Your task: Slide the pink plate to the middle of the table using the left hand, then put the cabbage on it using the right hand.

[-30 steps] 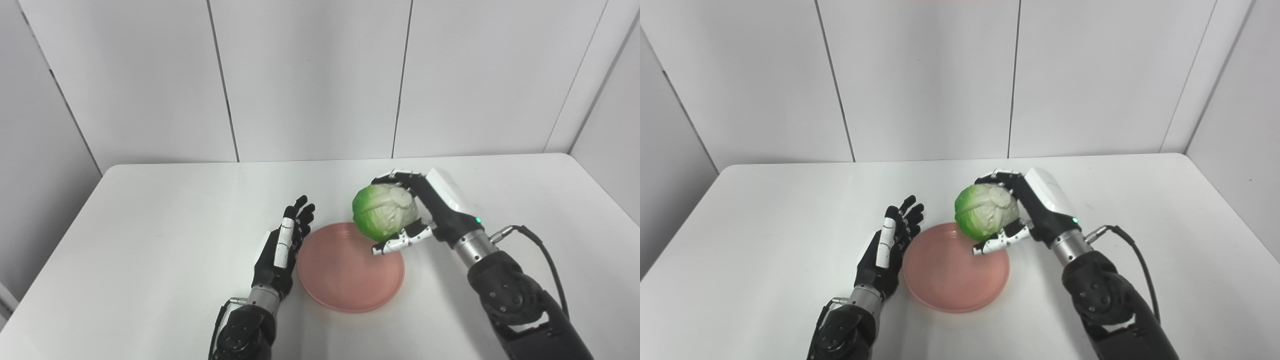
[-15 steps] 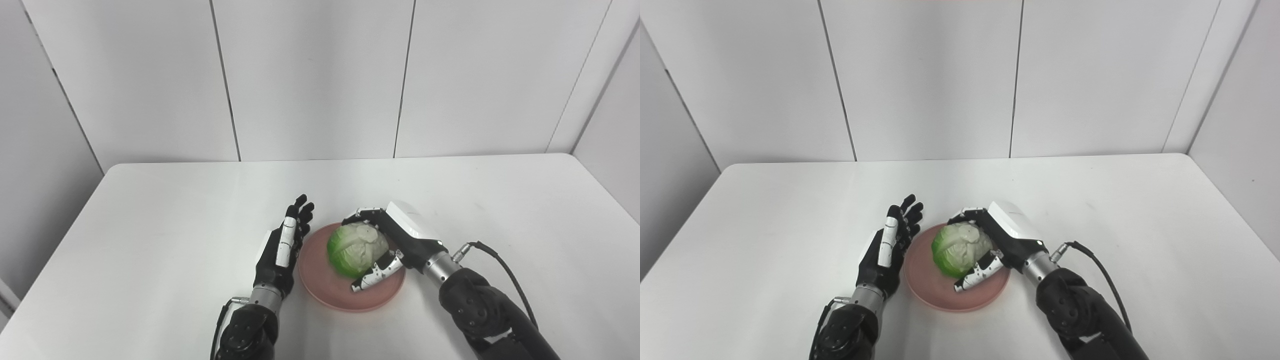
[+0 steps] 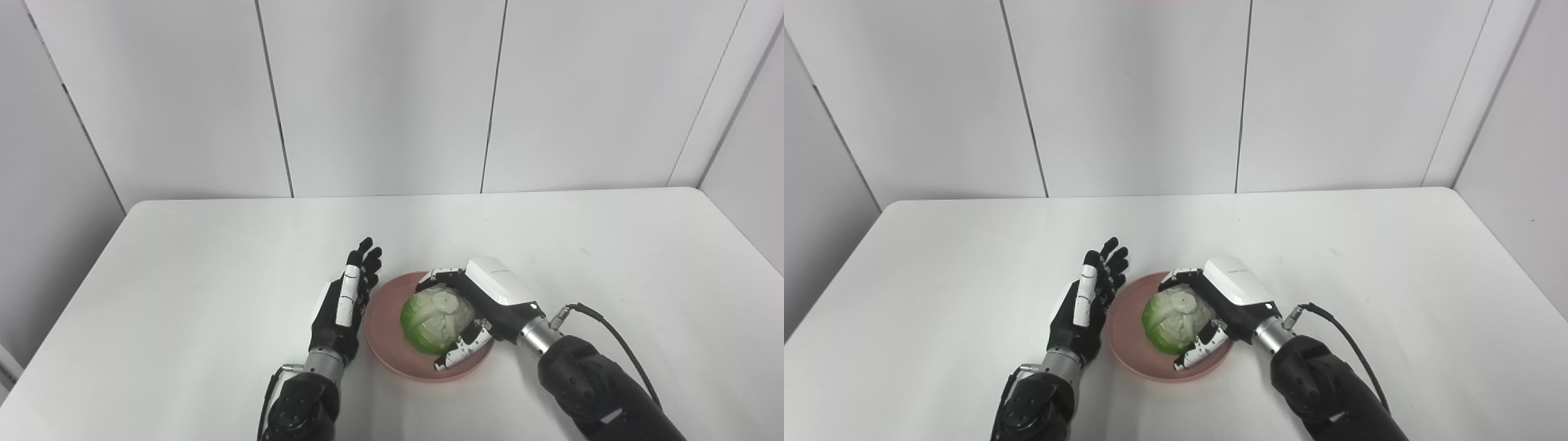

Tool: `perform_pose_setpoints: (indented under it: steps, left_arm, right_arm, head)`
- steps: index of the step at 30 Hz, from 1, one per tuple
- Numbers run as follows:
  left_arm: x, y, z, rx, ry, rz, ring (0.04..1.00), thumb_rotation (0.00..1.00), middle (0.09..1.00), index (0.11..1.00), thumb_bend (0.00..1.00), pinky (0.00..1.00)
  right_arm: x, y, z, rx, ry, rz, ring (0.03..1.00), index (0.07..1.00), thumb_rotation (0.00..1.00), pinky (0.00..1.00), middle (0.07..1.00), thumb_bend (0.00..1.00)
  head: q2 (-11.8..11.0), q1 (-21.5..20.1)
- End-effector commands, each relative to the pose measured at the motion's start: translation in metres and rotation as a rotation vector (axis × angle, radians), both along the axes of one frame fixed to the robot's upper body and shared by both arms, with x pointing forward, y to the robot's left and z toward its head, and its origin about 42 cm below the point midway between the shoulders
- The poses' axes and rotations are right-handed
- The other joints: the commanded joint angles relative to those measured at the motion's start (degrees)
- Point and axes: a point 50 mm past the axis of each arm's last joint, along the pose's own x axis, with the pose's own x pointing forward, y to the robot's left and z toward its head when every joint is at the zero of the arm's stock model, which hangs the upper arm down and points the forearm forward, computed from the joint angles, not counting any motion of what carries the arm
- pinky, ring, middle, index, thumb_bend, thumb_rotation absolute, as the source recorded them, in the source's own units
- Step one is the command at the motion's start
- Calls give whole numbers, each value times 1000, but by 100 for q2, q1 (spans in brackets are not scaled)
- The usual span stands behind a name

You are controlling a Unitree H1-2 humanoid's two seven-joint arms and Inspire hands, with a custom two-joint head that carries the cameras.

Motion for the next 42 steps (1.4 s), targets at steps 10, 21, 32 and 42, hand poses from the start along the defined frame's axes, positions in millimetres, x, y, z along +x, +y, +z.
perform_pose_setpoints:
  steps: [10, 21, 32, 42]
  left_arm:
    - [0, 1, 1, -3, -35, -9, 974, 1000, 952, 960, 849, 985]
    - [0, 16, 6, 41, -43, -2, 991, 1000, 964, 966, 863, 1000]
    - [-10, 39, 7, 91, -61, 19, 1000, 1000, 980, 987, 840, 1000]
    - [-23, 50, 10, 93, -97, 29, 1000, 1000, 1000, 1000, 844, 1000]
  right_arm:
    - [-3, 1, 32, 145, -166, 72, 899, 929, 669, 812, 931, 693]
    - [-14, -15, 27, 274, -92, 8, 964, 1000, 717, 876, 999, 714]
    - [-38, -21, -23, 748, 177, -209, 998, 1000, 907, 977, 1000, 718]
    - [-43, -8, -35, 1058, 284, -259, 1000, 1000, 978, 1000, 1000, 683]
  head:
    - [-3, -18]
    - [5, -31]
    - [64, -60]
    - [106, -113]
